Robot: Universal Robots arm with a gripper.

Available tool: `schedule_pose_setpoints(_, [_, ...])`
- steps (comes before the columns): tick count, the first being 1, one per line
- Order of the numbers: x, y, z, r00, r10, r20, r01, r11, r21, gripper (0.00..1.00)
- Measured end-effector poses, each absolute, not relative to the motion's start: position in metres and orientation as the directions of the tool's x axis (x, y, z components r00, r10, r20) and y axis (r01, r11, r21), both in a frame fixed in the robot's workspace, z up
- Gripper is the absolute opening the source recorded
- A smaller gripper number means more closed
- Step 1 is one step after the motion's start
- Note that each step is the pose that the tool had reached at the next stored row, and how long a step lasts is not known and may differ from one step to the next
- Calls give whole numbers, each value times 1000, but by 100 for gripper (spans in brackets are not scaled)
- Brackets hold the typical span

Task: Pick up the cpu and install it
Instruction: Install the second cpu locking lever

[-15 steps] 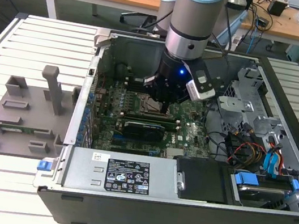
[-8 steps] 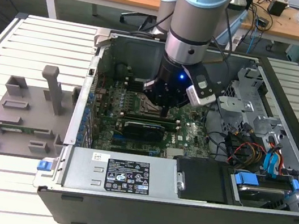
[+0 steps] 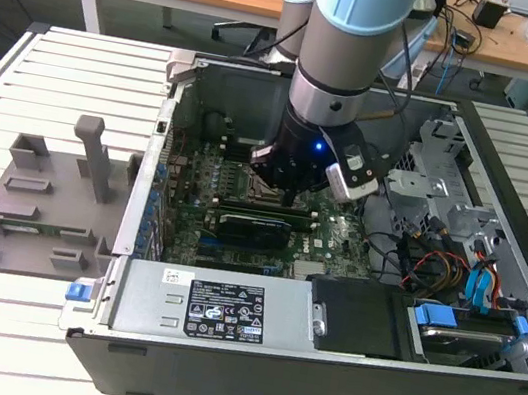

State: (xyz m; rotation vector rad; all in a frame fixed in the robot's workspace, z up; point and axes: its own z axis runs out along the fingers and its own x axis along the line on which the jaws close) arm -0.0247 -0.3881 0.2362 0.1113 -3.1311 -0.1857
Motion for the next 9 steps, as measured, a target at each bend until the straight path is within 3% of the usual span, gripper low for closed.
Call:
schedule_pose_setpoints(2, [-28, -388, 236, -997, -71, -4, -71, 986, 151, 11])
schedule_pose_setpoints(9, [-42, -388, 225, -997, -71, -4, -71, 984, 162, 11])
